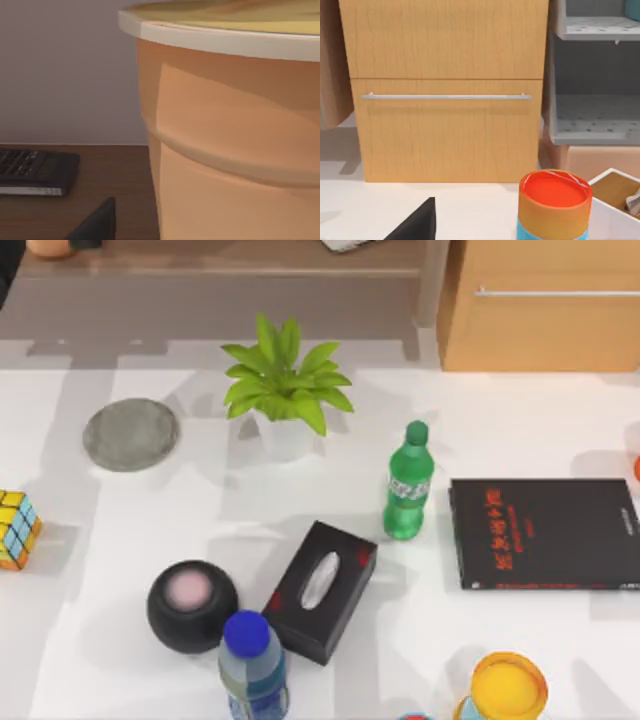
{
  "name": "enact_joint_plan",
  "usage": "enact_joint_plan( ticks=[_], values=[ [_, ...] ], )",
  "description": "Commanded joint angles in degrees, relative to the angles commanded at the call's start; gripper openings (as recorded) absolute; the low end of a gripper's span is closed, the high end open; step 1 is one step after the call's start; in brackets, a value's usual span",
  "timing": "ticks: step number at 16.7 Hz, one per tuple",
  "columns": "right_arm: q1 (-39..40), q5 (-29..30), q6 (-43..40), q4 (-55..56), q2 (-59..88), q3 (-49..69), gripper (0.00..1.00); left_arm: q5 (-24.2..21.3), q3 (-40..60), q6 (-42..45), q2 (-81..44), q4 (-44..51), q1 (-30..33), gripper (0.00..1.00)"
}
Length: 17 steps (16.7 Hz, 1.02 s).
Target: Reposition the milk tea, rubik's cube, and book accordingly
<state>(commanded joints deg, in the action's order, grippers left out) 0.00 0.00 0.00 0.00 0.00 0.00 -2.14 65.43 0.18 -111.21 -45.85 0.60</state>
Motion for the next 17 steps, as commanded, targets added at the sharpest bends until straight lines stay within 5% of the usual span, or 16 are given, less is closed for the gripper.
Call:
enact_joint_plan(
  ticks=[9,17],
  values=[
    [0.0,0.0,0.0,0.0,0.0,0.0,1.0,0.1,10.0,0.0,-6.8,3.3,0.2,1.0],
    [0.0,0.0,0.0,0.0,0.0,0.0,1.0,0.1,10.0,0.0,-6.8,3.3,0.2,0.4]
  ],
)
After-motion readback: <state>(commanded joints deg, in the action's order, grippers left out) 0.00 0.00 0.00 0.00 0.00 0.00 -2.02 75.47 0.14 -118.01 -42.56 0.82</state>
